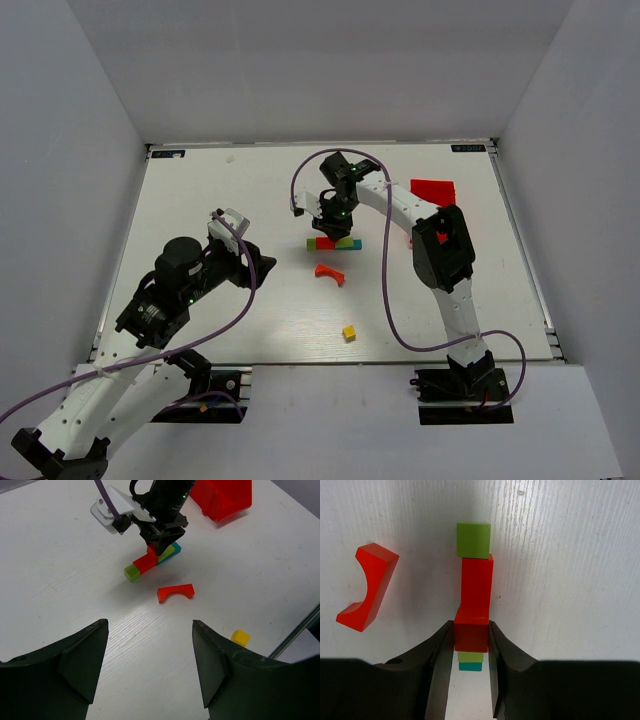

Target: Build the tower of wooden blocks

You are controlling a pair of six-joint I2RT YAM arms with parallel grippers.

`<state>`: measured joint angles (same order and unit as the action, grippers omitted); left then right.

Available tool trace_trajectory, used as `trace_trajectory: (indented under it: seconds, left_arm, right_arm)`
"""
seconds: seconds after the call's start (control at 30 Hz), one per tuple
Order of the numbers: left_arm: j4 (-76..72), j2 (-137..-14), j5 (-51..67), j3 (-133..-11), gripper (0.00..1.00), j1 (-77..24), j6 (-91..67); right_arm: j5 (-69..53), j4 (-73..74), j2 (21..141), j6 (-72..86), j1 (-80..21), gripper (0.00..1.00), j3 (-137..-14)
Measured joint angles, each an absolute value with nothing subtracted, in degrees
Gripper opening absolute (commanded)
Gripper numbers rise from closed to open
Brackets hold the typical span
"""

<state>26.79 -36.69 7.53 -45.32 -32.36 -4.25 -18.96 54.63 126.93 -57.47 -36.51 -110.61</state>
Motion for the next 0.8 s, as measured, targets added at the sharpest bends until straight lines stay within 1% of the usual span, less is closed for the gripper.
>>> trace_trajectory:
  seconds: [0.67, 0.8]
  left_arm:
    - [26.79, -36.69, 7.53, -45.32, 0.78, -32.36, -4.25]
    - [26.79, -36.69, 7.53, -45.32, 0.78, -32.36, -4.25]
  right_arm:
    - [-18.37, 55.64, 127.79, -57.47, -36.51, 0.24, -110.91]
    - [-18.37, 55.64, 127.81, -57.45, -36.53, 0.25, -110.91]
